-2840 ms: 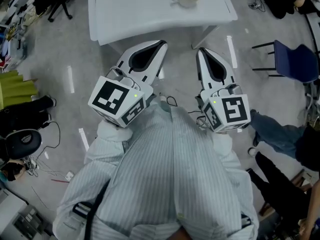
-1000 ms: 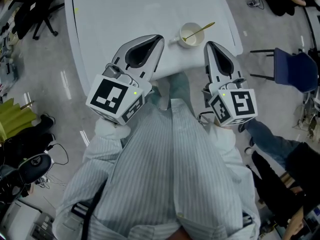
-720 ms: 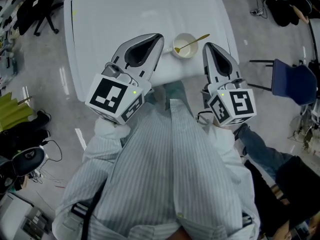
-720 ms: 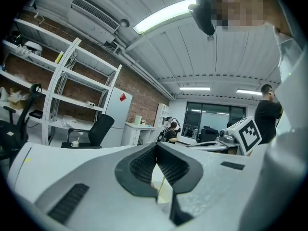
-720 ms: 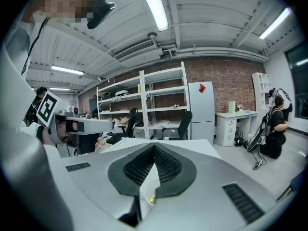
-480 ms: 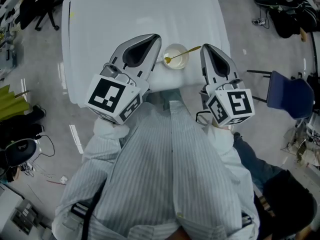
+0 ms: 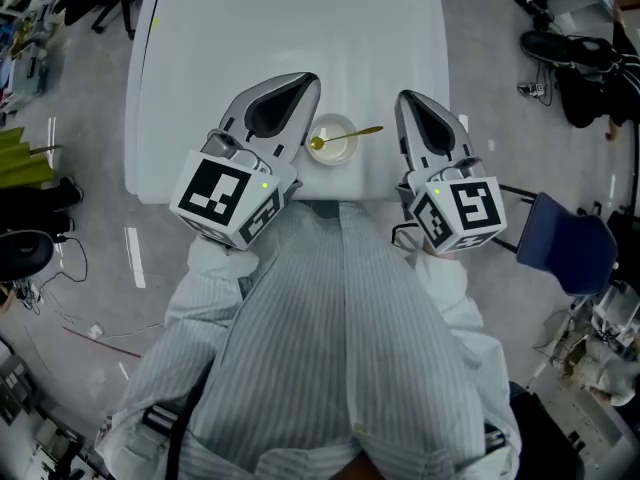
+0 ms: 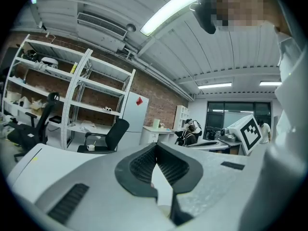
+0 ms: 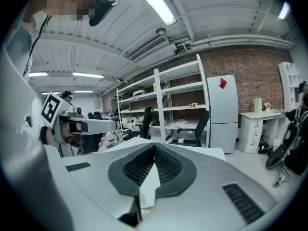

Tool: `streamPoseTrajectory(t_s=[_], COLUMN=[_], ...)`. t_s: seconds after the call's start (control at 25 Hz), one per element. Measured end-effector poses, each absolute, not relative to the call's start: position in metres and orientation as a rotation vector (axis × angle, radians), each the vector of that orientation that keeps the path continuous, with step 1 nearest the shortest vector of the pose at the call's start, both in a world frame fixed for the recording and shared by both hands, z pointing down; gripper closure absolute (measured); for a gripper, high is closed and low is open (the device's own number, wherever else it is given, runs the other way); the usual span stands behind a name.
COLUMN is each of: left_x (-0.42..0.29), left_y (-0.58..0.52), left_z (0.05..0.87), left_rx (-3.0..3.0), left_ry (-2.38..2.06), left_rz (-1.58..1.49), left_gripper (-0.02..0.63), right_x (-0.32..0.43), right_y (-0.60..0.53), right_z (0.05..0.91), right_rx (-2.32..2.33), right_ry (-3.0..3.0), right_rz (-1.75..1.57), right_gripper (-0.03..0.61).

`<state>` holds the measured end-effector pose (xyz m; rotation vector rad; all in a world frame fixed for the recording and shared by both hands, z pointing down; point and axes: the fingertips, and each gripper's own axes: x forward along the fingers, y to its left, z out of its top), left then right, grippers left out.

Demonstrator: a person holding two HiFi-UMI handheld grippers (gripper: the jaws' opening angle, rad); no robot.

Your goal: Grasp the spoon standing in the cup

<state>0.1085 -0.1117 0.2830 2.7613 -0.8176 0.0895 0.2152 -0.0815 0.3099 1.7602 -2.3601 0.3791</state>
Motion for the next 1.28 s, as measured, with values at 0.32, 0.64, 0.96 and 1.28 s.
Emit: streamPoseTrajectory(t_s=[0.32, 0.64, 0.96, 1.28], left_x=[0.099, 0.091, 0.087, 0.085], left_y=[-0.117, -0.123, -0.124, -0.122], left_z=[0.292, 0.294, 0.302, 0.322], left_rx=[2.720, 2.722, 2.715, 2.682], left_ry=[-0.917, -0.897, -0.885, -0.866], left_rz=[0.094, 0.105, 0.123, 0.153], left_gripper=[0.606, 0.604, 0.606, 0.606], right_x=[0.198, 0.186, 0.185, 0.182], right_y=[-0.094, -0.101, -0.101, -0.096], right_z=[0.318, 0.317, 0.325, 0.345], right_rx=[1.633, 1.642, 1.655, 1.626], right_ry=[-2.431, -2.429, -2.408, -2.387], right_rz=[0.392, 0.406, 0.443, 0.503], right_gripper=[0.569, 0.569, 0.569, 0.568])
